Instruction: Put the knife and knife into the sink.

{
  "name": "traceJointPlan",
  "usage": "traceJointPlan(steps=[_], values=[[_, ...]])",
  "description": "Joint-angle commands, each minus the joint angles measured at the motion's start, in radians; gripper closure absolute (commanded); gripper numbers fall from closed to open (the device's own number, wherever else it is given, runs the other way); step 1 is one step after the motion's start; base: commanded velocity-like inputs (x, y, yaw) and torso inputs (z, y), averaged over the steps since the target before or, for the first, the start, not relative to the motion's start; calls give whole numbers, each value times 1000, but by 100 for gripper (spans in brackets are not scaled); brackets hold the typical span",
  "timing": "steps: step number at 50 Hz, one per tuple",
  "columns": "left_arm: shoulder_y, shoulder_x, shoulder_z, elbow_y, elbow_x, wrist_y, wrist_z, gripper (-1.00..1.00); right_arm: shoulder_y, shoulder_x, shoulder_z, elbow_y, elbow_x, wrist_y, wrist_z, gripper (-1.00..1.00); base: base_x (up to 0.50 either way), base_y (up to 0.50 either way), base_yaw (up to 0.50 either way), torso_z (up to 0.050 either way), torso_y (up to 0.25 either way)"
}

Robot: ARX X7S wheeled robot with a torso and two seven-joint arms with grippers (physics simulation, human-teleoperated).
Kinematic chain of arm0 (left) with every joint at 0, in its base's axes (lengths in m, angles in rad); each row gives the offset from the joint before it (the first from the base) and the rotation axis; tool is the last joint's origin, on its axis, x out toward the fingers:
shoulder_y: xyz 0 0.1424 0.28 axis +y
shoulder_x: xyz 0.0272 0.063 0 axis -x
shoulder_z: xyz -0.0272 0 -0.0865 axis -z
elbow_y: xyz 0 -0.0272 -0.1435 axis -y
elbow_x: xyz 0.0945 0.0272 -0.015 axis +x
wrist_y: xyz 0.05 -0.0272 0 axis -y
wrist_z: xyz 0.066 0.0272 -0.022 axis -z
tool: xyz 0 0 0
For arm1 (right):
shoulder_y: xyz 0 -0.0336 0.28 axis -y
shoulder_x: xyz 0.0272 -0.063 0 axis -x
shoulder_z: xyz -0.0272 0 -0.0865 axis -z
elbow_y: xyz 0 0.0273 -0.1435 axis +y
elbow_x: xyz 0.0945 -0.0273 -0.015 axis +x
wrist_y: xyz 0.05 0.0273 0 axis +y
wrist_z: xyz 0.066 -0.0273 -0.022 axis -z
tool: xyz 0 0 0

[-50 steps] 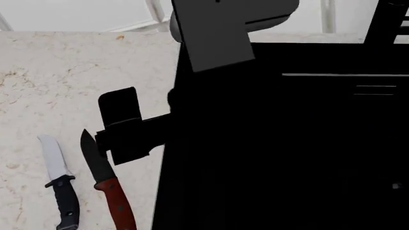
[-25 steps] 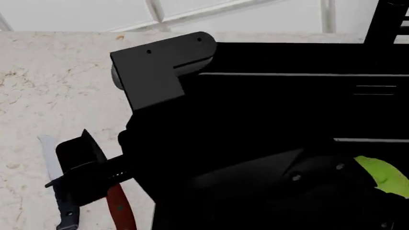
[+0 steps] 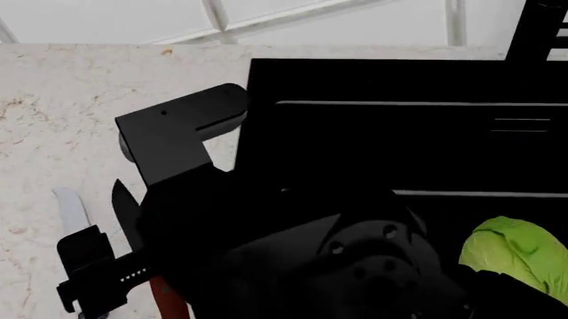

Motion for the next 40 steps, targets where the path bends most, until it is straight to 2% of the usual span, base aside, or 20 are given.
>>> traceJointPlan(steps=[1, 18, 40], values=[[18, -8, -9, -1, -23, 8, -15, -100, -11, -24, -32, 51, -49, 4, -51, -100, 0, 0, 0, 0, 0], [30, -24, -15, -1, -45, 9, -32, -100, -6, -44, -64, 107, -90, 8, -94, -100, 0, 0, 0, 0, 0], [24, -6, -25, 0, -21, 12, -3, -100, -17, -64, -100, 166, -138, 1, -160, -100, 0, 0, 0, 0, 0]])
